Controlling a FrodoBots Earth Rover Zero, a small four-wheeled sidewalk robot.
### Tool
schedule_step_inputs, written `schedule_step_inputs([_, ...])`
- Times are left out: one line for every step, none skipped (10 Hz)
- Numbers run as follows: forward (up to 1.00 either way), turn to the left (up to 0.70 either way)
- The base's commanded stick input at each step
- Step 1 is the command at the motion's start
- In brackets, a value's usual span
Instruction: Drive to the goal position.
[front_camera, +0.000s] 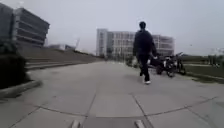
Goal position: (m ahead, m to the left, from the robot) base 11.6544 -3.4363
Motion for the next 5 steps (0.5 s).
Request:
schedule_step_inputs([1.00,-0.39])
schedule_step_inputs([1.00,-0.40])
schedule_step_inputs([1.00,-0.40])
schedule_step_inputs([1.00,0.02])
schedule_step_inputs([1.00,0.13])
